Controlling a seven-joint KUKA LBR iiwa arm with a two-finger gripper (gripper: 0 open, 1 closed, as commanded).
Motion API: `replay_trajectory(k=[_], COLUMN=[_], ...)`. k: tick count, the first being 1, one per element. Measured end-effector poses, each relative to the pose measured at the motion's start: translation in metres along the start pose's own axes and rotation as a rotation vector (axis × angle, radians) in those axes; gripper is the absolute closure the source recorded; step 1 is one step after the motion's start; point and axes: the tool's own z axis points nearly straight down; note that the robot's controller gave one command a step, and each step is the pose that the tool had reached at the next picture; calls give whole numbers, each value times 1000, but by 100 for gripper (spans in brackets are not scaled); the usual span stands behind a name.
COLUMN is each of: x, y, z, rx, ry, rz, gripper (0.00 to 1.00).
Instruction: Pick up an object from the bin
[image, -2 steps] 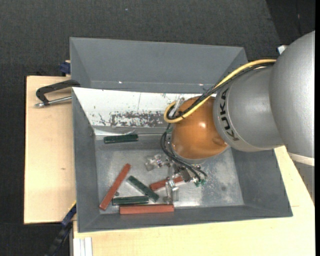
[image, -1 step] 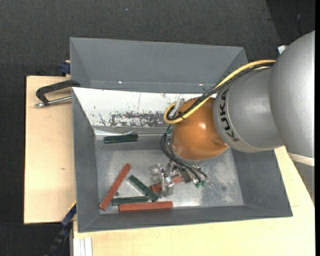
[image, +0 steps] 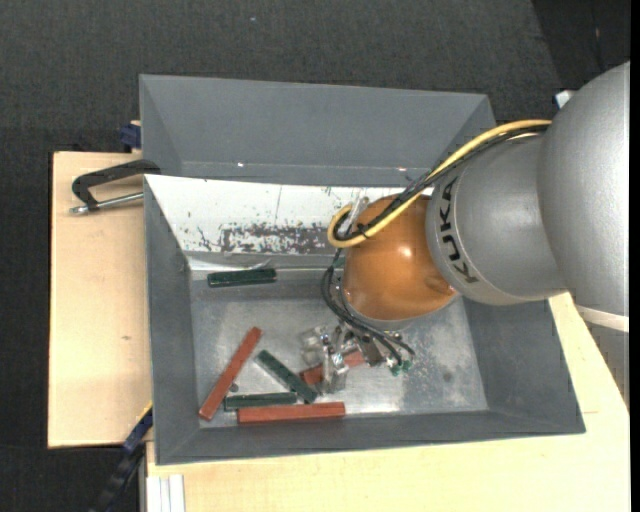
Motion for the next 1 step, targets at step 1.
replay_trajectory(k=[1], x=[4], y=[-7], z=[-126], rx=[1], ry=[-2], rz=[7], gripper=[100])
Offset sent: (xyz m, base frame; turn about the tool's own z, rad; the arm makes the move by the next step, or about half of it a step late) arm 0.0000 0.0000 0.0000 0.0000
